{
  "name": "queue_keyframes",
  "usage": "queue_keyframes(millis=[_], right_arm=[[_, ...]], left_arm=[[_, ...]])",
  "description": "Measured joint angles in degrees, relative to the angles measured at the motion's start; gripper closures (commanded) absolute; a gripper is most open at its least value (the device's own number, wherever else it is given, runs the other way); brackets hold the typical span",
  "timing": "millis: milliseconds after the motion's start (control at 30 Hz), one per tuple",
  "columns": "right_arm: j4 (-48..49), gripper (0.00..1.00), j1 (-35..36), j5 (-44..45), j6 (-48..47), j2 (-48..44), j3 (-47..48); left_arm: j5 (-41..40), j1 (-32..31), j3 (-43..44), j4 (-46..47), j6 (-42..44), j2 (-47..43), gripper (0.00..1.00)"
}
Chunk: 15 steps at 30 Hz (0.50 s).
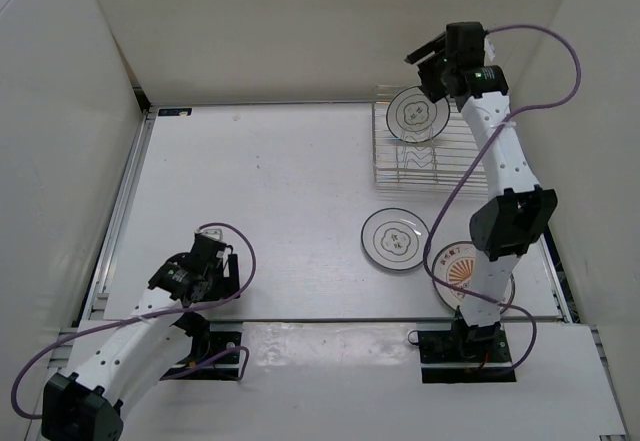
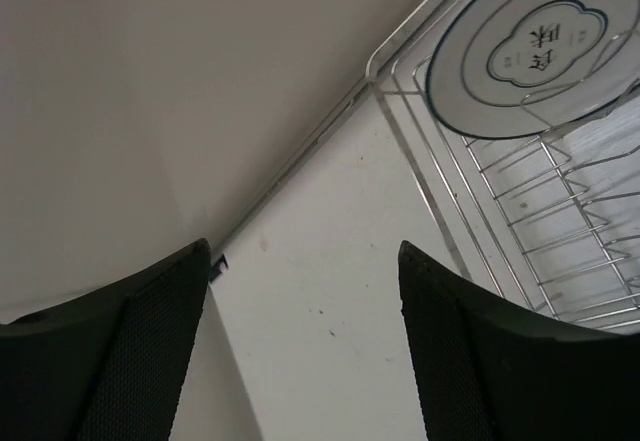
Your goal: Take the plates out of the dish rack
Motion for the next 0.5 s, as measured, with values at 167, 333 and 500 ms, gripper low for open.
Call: queue_keyframes(millis=[167,333,500], right_arm=[[5.2,0.17,-6.4,-5.8,10.9,5.4,-3.7],[8.5,0.16,-10.1,-10.1,15.1,11.7,-2.1],[10.8,0.16,-11.3,-12.7,17.6,15.2,-1.3]], left_arm=[[-0.8,0.0,0.0,0.0,0.0,-1.7,0.0],[-1.7,0.0,0.0,0.0,-0.3,-2.4,0.0],[-2.7,0.0,0.0,-0.1,-0.7,-2.4,0.0]])
